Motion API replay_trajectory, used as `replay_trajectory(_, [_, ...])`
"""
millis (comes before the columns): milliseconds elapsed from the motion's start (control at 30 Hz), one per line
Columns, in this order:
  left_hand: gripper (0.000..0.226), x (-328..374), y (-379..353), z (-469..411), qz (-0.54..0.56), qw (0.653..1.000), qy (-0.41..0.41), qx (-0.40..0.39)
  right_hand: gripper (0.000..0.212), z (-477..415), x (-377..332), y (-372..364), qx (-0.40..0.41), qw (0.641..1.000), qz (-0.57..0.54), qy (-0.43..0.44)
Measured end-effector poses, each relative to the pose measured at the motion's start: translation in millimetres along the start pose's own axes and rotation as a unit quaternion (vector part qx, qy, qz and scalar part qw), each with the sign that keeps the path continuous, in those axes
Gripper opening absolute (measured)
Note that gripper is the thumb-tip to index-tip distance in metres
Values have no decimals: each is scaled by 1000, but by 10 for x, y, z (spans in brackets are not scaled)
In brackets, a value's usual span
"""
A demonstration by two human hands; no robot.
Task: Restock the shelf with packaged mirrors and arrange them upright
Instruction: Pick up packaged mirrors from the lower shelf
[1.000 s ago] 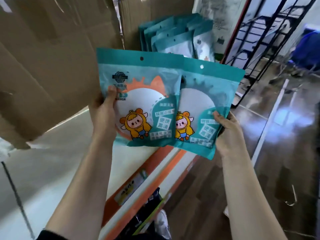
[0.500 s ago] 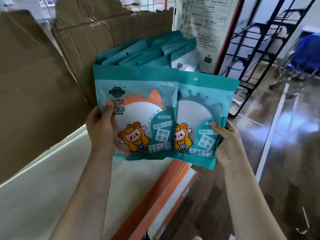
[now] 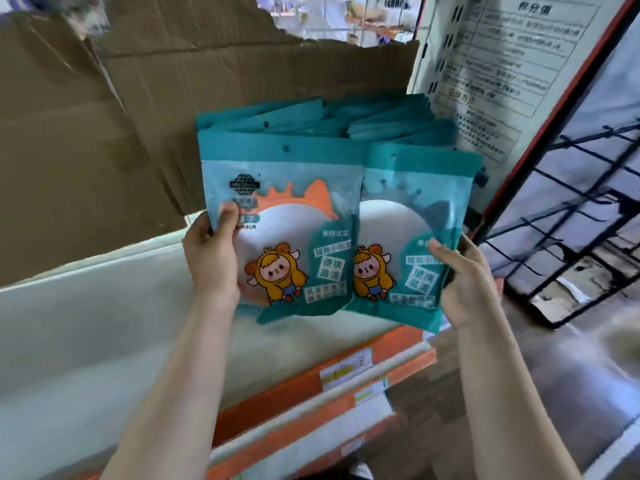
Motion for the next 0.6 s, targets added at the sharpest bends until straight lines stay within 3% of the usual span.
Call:
replay_trajectory(200, [12,-156,-221,188,-25,997,-31,63,18,-616,-289,141,-63,997,35,-13])
replay_trajectory(367, [27,-239,-271,331,-114,979,-121,119,22,-1048,-298,297,-72,993,88,-13])
replay_trajectory(467, [33,-292,-323,516,-207,948,-184,157,24,-1231,-232,414,-46,991,128,-2])
replay_trajectory(600, [35,-289,-270,652,-262,898,-218,280,23,-1491,-249,326,-38,979,196,38])
Point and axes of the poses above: each hand's wrist, its own z-axis away from the middle knuckle, its own y-axis out of the back of the hand, x = y × z, the point moved 8 cm from there along -z, towards the middle knuckle, and after that the axes turned 7 degrees about x, right-handed, at the moved point
